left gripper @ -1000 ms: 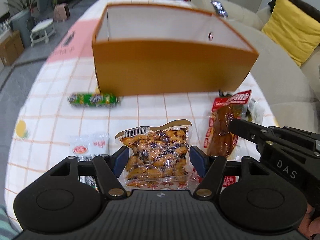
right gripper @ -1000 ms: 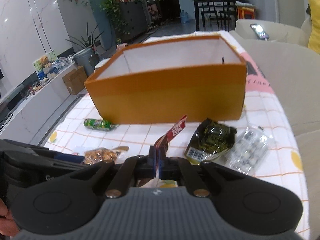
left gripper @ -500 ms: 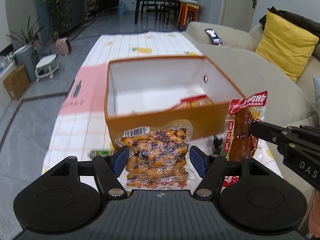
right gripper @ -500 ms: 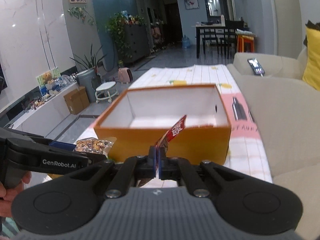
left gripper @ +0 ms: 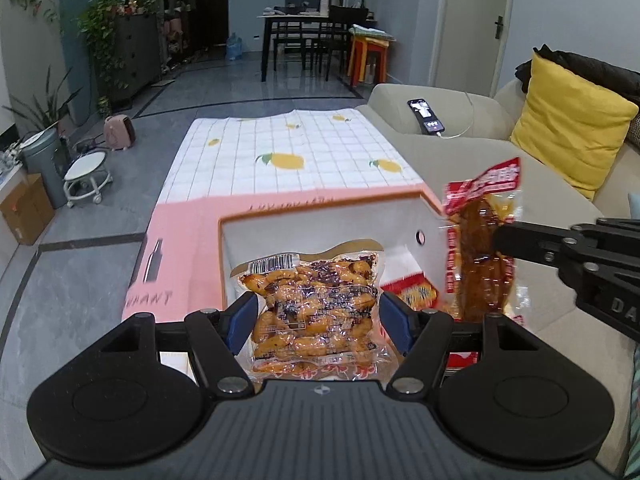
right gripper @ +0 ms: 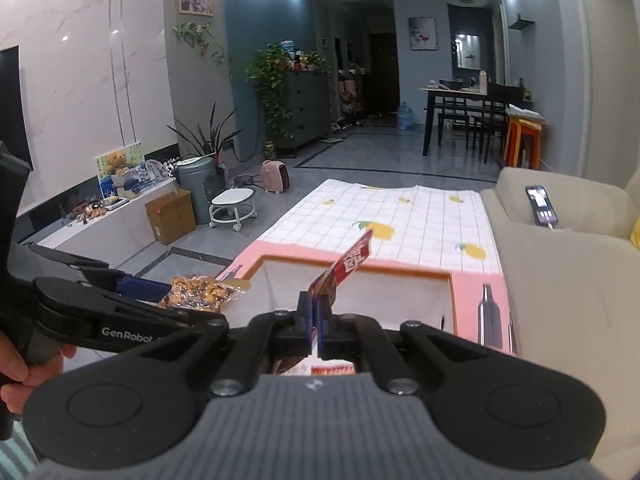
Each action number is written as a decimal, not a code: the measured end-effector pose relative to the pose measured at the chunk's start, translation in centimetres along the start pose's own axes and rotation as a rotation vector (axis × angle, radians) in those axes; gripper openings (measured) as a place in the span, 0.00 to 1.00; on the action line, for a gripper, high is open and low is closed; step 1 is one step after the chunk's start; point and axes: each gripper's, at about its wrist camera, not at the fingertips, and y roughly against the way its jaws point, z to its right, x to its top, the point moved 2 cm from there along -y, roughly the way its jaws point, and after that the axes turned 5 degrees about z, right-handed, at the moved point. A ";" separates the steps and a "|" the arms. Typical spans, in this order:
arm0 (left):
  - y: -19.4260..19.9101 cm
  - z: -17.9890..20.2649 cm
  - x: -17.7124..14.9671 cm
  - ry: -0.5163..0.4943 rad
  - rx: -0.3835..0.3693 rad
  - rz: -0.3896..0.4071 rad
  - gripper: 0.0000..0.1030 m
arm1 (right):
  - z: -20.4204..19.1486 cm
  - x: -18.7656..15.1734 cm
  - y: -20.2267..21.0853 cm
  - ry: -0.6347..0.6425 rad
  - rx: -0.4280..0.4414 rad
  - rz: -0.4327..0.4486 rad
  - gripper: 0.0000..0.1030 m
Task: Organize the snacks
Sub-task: 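Carry both packs over the orange box and open both tools to drop them, then move both tools back over the remaining snacks on the table, then grasp the white spicy-strip bag with the left tool while the right tool grasps the clear pastry pack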
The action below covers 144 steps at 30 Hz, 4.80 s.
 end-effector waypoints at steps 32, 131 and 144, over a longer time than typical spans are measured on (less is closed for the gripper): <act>-18.6 -1.1 -1.3 -0.307 0.069 -0.307 0.74 | 4.8 -3.8 -23.9 -0.143 0.072 -0.439 0.00; -2.4 -4.3 -19.4 0.312 0.305 -0.411 0.75 | 6.3 -21.1 0.7 -0.347 -0.388 -0.265 0.71; -4.1 0.0 -17.9 0.211 0.219 -0.405 0.61 | 7.1 -21.3 -2.1 -0.328 -0.409 -0.307 0.70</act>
